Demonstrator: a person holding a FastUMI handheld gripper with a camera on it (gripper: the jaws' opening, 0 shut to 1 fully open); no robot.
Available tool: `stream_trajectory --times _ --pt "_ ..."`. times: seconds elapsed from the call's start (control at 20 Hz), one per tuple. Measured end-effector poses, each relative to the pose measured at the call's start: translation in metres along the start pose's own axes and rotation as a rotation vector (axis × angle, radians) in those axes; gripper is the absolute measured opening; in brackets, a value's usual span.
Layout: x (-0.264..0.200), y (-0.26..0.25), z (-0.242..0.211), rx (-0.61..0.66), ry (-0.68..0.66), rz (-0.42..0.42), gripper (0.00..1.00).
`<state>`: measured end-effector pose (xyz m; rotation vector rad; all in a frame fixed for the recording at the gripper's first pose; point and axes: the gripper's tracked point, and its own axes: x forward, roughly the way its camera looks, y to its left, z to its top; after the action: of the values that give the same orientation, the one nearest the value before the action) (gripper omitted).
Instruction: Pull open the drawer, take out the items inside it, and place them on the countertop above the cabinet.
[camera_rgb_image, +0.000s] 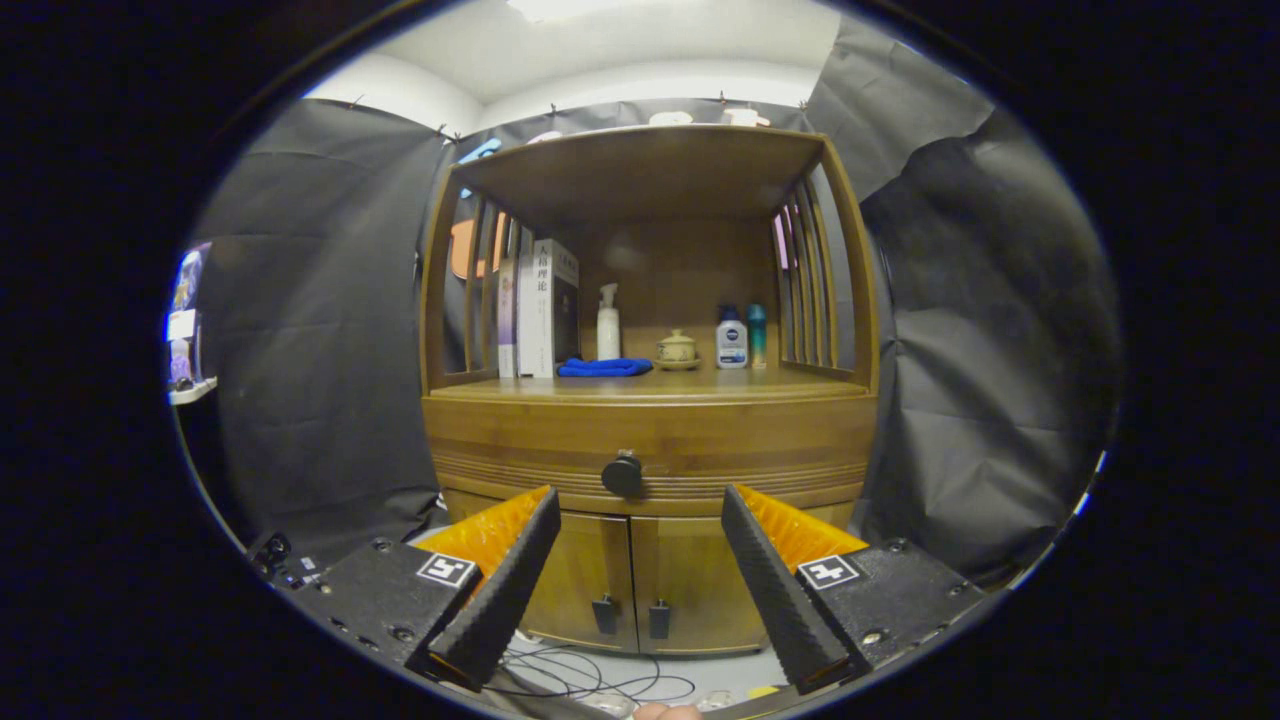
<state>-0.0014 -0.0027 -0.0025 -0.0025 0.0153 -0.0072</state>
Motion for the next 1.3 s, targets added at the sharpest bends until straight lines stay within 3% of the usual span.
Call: stream_trajectory --times 0.35,0.85,1.15,1.2,1.3 --pt "0.023 0.01 0.01 -0.035 -0.028 0.008 1.0" --pt "0.117 0.023 -0.016 -0.048 0.056 -0.056 1.0" --pt "0.15 0.017 -0.029 -0.092 0.105 -0.09 1.0" --pt "0.153 0.016 -0.03 -0.092 0.106 -0.095 0.99" --pt "0.158 0.014 -0.032 -0.092 0.11 -0.105 0.88"
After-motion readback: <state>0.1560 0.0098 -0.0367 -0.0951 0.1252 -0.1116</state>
